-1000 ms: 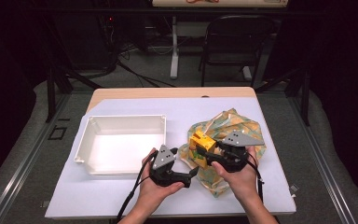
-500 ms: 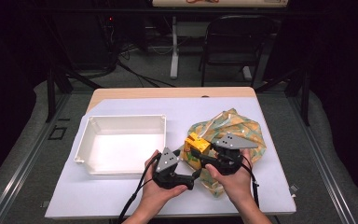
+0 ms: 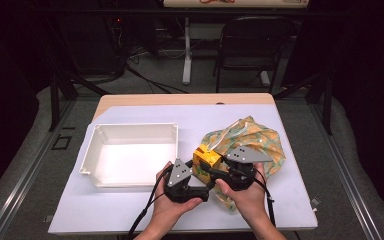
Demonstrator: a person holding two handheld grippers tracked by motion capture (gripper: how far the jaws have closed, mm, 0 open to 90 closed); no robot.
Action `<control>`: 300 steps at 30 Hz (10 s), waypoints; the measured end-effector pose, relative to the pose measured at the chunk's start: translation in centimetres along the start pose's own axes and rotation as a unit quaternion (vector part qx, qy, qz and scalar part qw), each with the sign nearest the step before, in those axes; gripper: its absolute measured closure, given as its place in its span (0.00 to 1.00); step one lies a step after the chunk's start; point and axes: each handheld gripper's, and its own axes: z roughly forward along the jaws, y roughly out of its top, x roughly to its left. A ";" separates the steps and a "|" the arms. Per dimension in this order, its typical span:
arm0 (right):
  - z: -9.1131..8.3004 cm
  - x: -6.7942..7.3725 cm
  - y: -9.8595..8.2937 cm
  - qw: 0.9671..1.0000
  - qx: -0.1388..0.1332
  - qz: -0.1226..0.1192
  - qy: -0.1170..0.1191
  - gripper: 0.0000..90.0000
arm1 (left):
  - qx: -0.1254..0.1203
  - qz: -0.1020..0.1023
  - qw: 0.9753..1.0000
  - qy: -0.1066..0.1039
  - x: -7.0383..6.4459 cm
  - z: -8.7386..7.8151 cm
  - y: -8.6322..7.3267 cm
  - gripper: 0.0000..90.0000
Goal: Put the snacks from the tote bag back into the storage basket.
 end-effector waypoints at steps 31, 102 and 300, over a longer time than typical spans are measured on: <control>-0.3 -0.5 0.4 0.998 -0.040 0.024 0.045 0.30 | -0.003 -0.033 0.998 0.062 1.9 -1.2 0.2 0.36; -1.2 -5.0 -0.8 0.997 -0.042 0.060 -0.010 0.29 | -0.045 -0.134 0.954 0.263 16.6 0.0 -1.5 0.35; -8.8 -11.6 -10.5 0.984 0.059 0.049 -0.158 0.15 | 0.021 -0.121 0.984 0.125 14.1 -14.0 -8.0 0.00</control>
